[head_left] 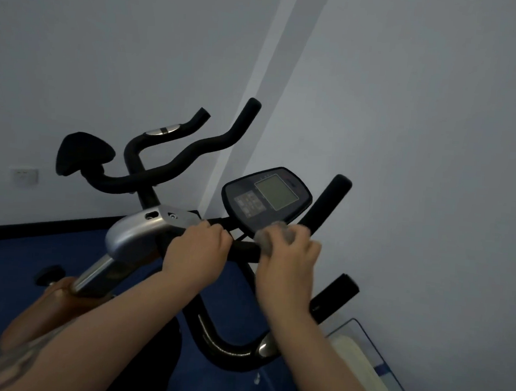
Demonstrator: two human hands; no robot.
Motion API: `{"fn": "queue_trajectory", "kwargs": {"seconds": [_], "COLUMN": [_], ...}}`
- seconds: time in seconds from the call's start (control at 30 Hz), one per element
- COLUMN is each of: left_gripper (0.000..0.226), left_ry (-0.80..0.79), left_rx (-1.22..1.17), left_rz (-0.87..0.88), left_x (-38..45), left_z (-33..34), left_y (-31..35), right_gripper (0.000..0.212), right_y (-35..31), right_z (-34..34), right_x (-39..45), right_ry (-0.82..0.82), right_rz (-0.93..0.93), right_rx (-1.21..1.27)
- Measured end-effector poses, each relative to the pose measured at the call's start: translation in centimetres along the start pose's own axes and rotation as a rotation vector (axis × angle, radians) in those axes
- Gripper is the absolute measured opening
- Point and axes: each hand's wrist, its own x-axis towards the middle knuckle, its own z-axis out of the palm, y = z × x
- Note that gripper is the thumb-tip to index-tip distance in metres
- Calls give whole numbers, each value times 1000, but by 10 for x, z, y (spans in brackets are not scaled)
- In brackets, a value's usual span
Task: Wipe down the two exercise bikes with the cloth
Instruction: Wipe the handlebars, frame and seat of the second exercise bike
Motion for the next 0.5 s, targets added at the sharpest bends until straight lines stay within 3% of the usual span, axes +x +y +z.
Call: {"fn": "queue_trajectory", "kwargs": {"seconds": [0.1,0.2,0.3,0.4,0.5], "left_gripper": [9,9,7,8,8], "left_ry": [0,2,5,2,-10], "left_rx": [21,23,-9,-14,-25], "left_rz": [23,22,-6,-1,-19], "left_x": [0,1,0,0,0], "left_z": [1,2,2,2,1], "left_y": [-1,-1,-1,-1,-1], "right_gripper": [33,31,38,37,40], "right_y": [8,30,16,7,23], "right_z": [-11,-30,-16,-12,-24], "right_x": [10,34,12,-8,24], "right_ry": [24,199,62,-65,115], "right_rz": [-6,83,194,68,124], "right_rx": [234,322,519,562,476]}}
